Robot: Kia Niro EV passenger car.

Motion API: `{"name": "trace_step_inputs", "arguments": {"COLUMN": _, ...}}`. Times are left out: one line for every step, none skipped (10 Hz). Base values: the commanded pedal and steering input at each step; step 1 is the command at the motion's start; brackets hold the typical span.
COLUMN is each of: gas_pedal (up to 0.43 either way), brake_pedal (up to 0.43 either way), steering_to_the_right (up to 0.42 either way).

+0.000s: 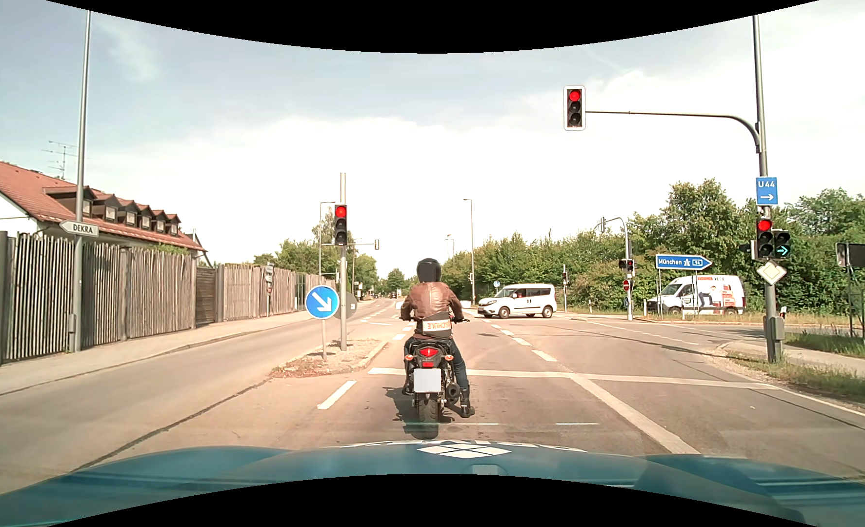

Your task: Follow the waypoints while adhering to traffic rules and regulations

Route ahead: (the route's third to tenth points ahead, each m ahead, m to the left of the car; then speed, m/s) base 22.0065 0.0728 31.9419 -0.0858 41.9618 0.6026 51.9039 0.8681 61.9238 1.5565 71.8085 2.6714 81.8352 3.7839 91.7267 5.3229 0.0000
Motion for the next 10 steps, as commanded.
{"name": "trace_step_inputs", "arguments": {"gas_pedal": 0.0, "brake_pedal": 0.323, "steering_to_the_right": -0.009}}
{"name": "trace_step_inputs", "arguments": {"gas_pedal": 0.0, "brake_pedal": 0.323, "steering_to_the_right": -0.009}}
{"name": "trace_step_inputs", "arguments": {"gas_pedal": 0.0, "brake_pedal": 0.323, "steering_to_the_right": -0.009}}
{"name": "trace_step_inputs", "arguments": {"gas_pedal": 0.0, "brake_pedal": 0.323, "steering_to_the_right": -0.009}}
{"name": "trace_step_inputs", "arguments": {"gas_pedal": 0.0, "brake_pedal": 0.323, "steering_to_the_right": -0.009}}
{"name": "trace_step_inputs", "arguments": {"gas_pedal": 0.0, "brake_pedal": 0.323, "steering_to_the_right": -0.009}}
{"name": "trace_step_inputs", "arguments": {"gas_pedal": 0.0, "brake_pedal": 0.323, "steering_to_the_right": -0.009}}
{"name": "trace_step_inputs", "arguments": {"gas_pedal": 0.0, "brake_pedal": 0.323, "steering_to_the_right": -0.009}}
{"name": "trace_step_inputs", "arguments": {"gas_pedal": 0.0, "brake_pedal": 0.323, "steering_to_the_right": -0.009}}
{"name": "trace_step_inputs", "arguments": {"gas_pedal": 0.0, "brake_pedal": 0.323, "steering_to_the_right": -0.009}}
